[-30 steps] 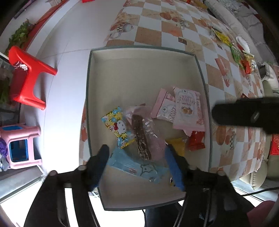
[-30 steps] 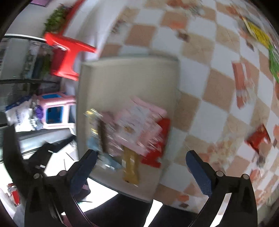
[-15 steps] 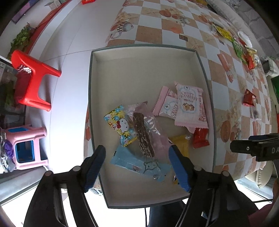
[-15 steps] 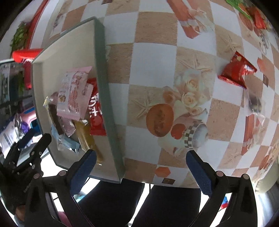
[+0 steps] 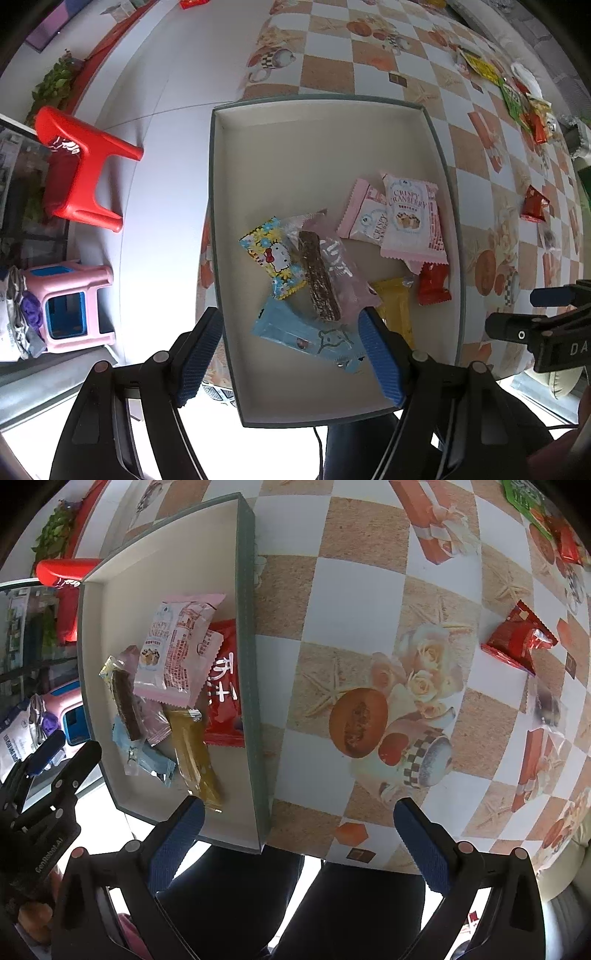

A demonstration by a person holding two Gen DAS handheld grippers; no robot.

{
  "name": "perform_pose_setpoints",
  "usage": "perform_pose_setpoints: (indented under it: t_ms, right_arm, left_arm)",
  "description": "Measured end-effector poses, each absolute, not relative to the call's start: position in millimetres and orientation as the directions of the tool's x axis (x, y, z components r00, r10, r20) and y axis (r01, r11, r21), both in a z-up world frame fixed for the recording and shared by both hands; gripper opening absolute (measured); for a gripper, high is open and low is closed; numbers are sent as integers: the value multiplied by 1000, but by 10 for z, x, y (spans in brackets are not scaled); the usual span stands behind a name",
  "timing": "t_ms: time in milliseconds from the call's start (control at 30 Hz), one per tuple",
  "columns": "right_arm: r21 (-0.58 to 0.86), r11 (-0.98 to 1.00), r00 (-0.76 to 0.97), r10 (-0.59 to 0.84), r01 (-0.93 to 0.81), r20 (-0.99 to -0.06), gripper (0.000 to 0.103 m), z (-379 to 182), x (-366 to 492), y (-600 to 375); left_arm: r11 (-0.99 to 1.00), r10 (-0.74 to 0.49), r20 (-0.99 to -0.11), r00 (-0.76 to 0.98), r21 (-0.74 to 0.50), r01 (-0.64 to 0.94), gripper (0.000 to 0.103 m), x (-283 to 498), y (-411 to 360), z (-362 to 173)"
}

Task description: Organize snacks

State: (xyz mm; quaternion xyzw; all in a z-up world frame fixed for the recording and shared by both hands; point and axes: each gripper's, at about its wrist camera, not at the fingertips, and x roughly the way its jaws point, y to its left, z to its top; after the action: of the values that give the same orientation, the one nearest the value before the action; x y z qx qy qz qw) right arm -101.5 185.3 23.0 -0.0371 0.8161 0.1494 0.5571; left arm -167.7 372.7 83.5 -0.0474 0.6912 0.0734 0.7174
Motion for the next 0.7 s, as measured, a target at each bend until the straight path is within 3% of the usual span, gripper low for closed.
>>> perform_pose_setpoints:
  t_ms: [700]
  right_arm:
    - [199,968,-405,122,-154,-906,103,201,-1031,1637]
  left_arm:
    - [989,46,-999,28,42,-139,79,-1561,3574,866]
